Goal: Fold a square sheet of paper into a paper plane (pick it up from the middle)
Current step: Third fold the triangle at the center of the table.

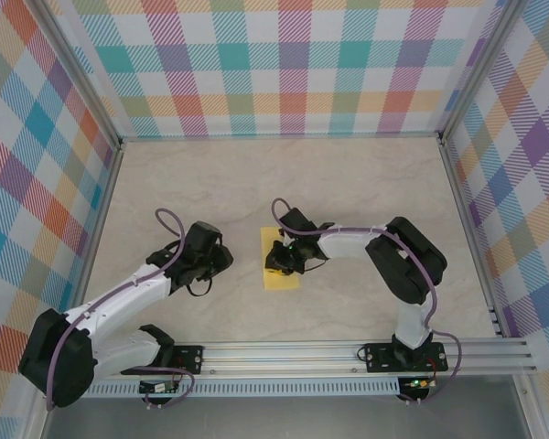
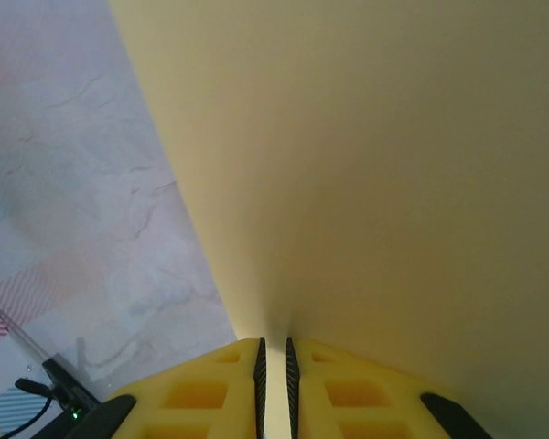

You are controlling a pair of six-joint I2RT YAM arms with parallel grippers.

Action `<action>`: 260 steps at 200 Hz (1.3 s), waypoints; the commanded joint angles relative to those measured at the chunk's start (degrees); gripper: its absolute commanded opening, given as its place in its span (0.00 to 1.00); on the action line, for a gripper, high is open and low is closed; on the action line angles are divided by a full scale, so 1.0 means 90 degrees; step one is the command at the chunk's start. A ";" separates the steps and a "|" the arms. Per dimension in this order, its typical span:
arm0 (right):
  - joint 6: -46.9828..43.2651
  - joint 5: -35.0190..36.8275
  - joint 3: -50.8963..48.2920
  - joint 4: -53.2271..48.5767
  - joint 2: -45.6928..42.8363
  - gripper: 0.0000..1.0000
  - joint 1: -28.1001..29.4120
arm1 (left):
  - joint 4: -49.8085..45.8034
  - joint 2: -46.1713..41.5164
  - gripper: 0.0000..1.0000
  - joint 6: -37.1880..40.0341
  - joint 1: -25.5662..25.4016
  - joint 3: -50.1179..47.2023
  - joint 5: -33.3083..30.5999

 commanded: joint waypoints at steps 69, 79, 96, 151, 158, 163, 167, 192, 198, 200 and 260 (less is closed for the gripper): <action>0.0226 0.0438 0.0042 0.0207 0.0169 0.21 0.0097 | 0.0516 0.1033 0.30 0.0457 0.0086 0.0620 0.1015; -0.0001 0.0393 0.0108 0.0117 -0.0010 0.22 0.0095 | 0.0604 0.1204 0.29 0.0463 0.0087 0.0704 0.1157; -0.0220 0.0490 0.0085 -0.0086 -0.0466 0.27 0.0096 | 0.0687 0.1542 0.25 0.0450 0.0088 0.0844 0.1403; 0.0146 0.1256 -0.1091 -0.0441 -0.1761 0.39 -0.0326 | 0.1376 0.2694 0.19 0.0539 0.0088 0.1457 0.2141; 0.0208 0.1185 -0.1279 -0.0317 -0.1840 0.39 -0.0390 | 0.1382 0.2842 0.19 0.0578 0.0090 0.1550 0.2188; 0.0229 0.1145 -0.1372 -0.0254 -0.1874 0.40 -0.0429 | 0.1372 0.2945 0.18 0.0602 0.0088 0.1628 0.2217; 0.0246 0.1122 -0.1435 -0.0225 -0.1896 0.41 -0.0448 | 0.1361 0.3034 0.18 0.0633 0.0088 0.1695 0.2231; 0.0297 0.0909 -0.1593 -0.0037 -0.1854 0.42 -0.0500 | 0.1301 0.3520 0.15 0.0769 0.0088 0.2053 0.2344; 0.0335 0.0874 -0.1612 0.0009 -0.1839 0.42 -0.0500 | 0.1301 0.3632 0.14 0.0792 0.0088 0.2136 0.2399; 0.0346 0.0865 -0.1619 0.0032 -0.1825 0.42 -0.0500 | 0.1301 0.3667 0.14 0.0798 0.0088 0.2156 0.2412; 0.0284 0.0714 -0.1442 0.0097 -0.1665 0.44 -0.0500 | 0.1096 0.4058 0.12 0.0877 0.0097 0.2230 0.2035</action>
